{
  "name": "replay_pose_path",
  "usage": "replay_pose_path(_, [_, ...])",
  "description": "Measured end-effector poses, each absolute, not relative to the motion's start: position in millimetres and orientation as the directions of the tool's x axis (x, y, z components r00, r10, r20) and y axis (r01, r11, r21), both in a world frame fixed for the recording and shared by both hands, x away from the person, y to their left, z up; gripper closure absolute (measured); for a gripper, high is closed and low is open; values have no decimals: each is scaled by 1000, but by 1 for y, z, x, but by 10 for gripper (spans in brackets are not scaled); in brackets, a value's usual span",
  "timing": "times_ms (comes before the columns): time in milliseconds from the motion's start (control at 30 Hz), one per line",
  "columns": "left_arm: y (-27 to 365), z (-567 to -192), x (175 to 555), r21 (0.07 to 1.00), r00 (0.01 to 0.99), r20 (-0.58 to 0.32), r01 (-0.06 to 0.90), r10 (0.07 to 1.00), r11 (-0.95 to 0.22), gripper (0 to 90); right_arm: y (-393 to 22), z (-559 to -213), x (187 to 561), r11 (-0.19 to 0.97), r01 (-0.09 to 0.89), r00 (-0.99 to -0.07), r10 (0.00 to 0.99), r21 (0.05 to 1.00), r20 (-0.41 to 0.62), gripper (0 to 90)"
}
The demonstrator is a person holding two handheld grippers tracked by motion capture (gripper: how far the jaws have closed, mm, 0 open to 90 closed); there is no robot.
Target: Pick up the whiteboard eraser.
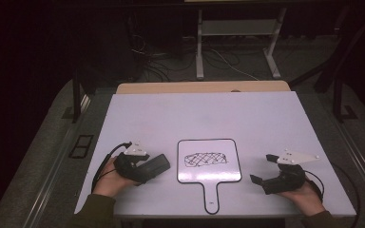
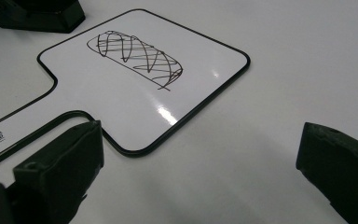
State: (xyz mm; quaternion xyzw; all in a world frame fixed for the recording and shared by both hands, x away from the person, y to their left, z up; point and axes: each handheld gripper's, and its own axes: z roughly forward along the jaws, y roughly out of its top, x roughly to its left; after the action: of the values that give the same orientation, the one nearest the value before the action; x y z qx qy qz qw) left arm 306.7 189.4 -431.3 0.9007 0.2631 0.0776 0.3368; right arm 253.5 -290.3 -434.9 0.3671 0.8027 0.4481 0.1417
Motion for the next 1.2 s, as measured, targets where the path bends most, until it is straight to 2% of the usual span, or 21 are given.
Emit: replay_pose_path(1200, [184,-437,308,618,848,-52,443,528,-650,378,-290,-435,253,332,461,-687,721,823,94,0])
